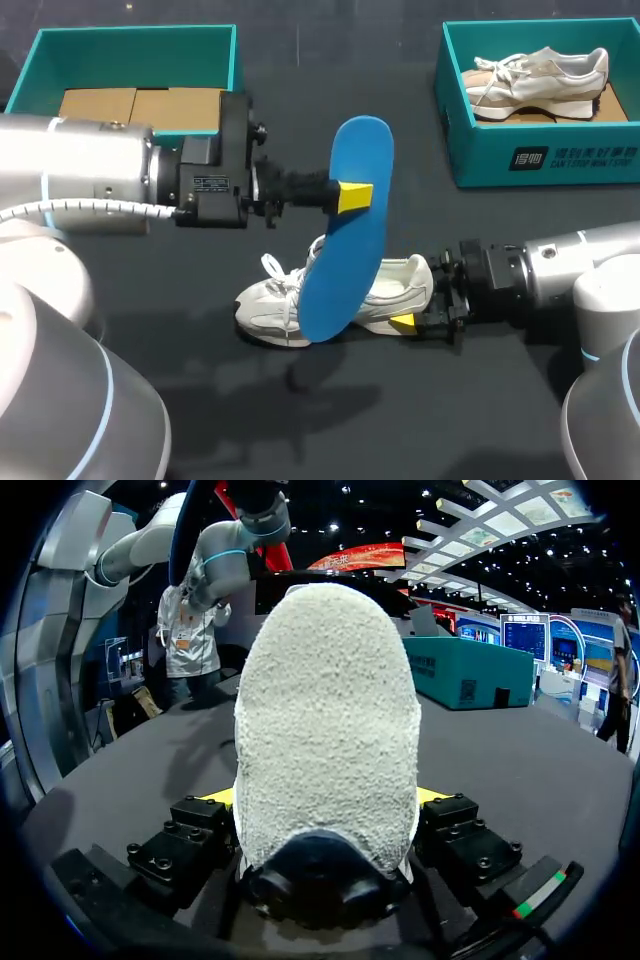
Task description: Take the shoe out of the shoebox, open the shoe tongue, remove and reinsert the insole, then place the shoe into the shoebox
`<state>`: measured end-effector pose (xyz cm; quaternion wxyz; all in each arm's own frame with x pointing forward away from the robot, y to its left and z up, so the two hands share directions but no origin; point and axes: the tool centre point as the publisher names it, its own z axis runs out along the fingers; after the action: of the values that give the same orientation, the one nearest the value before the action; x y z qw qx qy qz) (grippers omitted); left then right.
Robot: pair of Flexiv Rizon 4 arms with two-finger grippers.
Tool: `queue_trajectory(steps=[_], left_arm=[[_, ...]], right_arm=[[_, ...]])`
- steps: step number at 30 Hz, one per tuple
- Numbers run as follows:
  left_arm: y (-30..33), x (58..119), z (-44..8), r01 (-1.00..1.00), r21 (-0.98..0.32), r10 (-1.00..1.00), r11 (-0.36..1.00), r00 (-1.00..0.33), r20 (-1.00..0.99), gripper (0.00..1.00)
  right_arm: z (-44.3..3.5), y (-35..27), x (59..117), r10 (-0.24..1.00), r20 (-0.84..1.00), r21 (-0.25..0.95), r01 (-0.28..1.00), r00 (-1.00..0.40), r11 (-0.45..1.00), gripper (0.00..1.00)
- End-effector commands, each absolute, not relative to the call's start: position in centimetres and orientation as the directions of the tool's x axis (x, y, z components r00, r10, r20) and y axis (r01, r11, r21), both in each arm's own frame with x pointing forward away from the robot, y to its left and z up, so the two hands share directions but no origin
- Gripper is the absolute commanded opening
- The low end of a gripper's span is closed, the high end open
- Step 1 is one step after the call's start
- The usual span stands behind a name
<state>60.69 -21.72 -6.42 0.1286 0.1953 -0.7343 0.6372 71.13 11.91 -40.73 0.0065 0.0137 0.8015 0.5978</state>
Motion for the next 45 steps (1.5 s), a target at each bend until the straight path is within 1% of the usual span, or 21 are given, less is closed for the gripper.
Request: queue_trajectory(steps=[1, 9, 21, 29, 45], left_arm=[[-20.7, 60.4, -6.8, -0.462, -0.884, -0.095, 0.074, -0.885, 0.455, 0.00], [-20.2, 61.0, -7.1, -0.467, -0.882, -0.094, 0.068, -0.883, 0.461, 0.00], [-19.6, 60.3, -8.0, -0.500, -0.864, -0.079, 0.056, -0.865, 0.496, 0.00], [-19.5, 60.3, -7.3, -0.545, -0.839, -0.061, 0.011, -0.837, 0.543, 0.00], [-19.6, 60.4, -6.5, -0.546, -0.838, -0.049, 0.004, -0.837, 0.545, 0.00]], right_arm=[[-40.6, 12.0, 71.0, 0.030, 0.006, 0.957, 0.015, -1.000, 0.290, 0.00], [-40.6, 12.0, 71.0, 0.030, 0.006, 0.957, 0.015, -1.000, 0.290, 0.00], [-40.6, 12.0, 71.0, 0.030, 0.006, 0.957, 0.015, -1.000, 0.290, 0.00], [-40.6, 12.0, 71.0, 0.030, 0.006, 0.957, 0.015, -1.000, 0.290, 0.00], [-40.6, 12.0, 71.0, 0.030, 0.006, 0.957, 0.015, -1.000, 0.290, 0.00]])
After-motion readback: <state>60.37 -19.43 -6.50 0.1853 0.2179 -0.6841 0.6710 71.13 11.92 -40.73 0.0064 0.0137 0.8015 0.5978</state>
